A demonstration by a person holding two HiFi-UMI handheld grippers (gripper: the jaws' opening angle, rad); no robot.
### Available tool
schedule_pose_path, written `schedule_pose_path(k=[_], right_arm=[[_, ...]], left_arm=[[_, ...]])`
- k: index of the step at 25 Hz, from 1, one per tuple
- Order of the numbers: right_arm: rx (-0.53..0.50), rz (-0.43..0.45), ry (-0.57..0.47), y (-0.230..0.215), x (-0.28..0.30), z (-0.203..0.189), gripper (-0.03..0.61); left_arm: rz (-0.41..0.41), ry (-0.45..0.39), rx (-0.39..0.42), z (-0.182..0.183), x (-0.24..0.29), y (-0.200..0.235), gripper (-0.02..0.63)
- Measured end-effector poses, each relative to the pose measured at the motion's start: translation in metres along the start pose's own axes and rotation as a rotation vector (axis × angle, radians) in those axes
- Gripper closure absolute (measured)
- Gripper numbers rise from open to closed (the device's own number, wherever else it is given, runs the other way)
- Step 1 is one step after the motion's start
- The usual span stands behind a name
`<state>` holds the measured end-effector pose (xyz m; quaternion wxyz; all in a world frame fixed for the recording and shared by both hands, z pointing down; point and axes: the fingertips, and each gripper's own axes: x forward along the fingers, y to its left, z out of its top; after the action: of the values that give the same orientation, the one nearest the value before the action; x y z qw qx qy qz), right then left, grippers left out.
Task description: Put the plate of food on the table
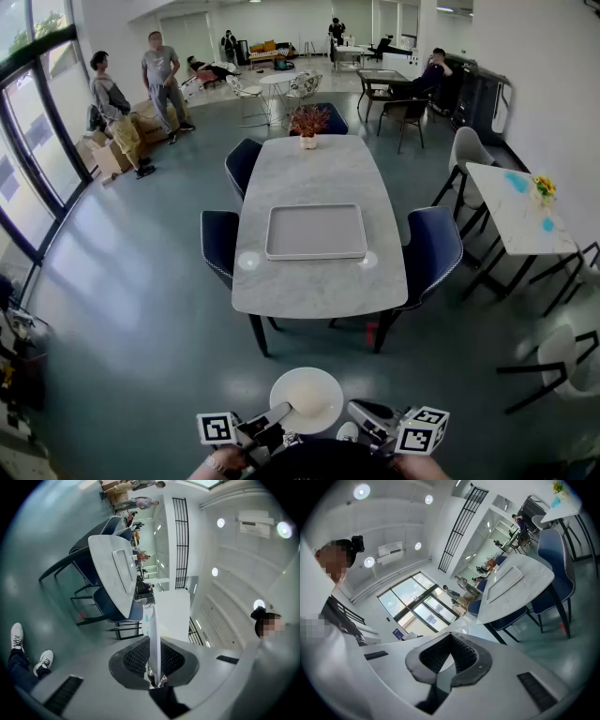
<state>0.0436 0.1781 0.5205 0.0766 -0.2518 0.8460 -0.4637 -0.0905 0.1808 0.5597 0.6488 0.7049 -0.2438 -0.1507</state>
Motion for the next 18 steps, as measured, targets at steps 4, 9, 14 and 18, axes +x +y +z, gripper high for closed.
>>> schedule_pose_path(k=[4, 9, 14, 18], right_arm=[[0.002, -0.002, -0.004, 0.000, -0.001, 0.000, 0.568], [-0.004, 0.007, 0.001, 0.003, -0.001, 0.000, 0.568], [-0.004, 0.023, -0.026, 0.006, -0.001, 0.003, 0.566], [0.003, 0.026, -0.038, 0.005, 0.003, 0.005, 0.566]], left_arm=[[-0.005, -0.006, -0.010, 0.000, -0.001, -0.005, 0.580], [-0.008, -0.012, -0.011, 0.000, -0.002, -0.007, 0.580], [-0.005, -0.025, -0.011, 0.003, -0.007, -0.005, 0.580], [-0.005, -0.049, -0.007, 0.013, -0.012, -0.003, 0.580]])
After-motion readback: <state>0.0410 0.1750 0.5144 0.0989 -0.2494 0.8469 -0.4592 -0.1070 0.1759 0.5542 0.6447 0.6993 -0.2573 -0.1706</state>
